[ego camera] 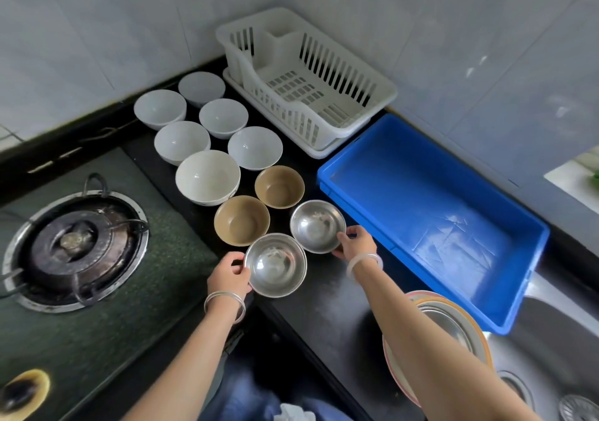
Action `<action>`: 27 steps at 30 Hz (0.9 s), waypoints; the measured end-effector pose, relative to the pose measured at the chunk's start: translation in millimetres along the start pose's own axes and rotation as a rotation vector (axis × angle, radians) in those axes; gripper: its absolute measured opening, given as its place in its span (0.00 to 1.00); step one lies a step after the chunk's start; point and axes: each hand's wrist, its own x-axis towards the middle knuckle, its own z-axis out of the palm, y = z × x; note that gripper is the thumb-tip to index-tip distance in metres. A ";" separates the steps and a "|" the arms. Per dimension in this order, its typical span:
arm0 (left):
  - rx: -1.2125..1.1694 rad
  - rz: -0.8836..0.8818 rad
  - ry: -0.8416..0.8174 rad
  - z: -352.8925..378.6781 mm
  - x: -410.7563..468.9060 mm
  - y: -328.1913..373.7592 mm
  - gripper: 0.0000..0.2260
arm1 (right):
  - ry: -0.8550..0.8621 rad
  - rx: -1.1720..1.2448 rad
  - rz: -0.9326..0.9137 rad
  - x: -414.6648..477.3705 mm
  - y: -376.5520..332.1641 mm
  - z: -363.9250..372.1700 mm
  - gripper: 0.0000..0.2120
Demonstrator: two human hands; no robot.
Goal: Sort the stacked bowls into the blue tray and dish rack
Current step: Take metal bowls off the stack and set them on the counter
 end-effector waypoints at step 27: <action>0.218 0.139 0.066 5.0 -13.4 9.4 0.14 | -0.209 -0.002 -0.052 -12.7 6.5 -7.8 0.20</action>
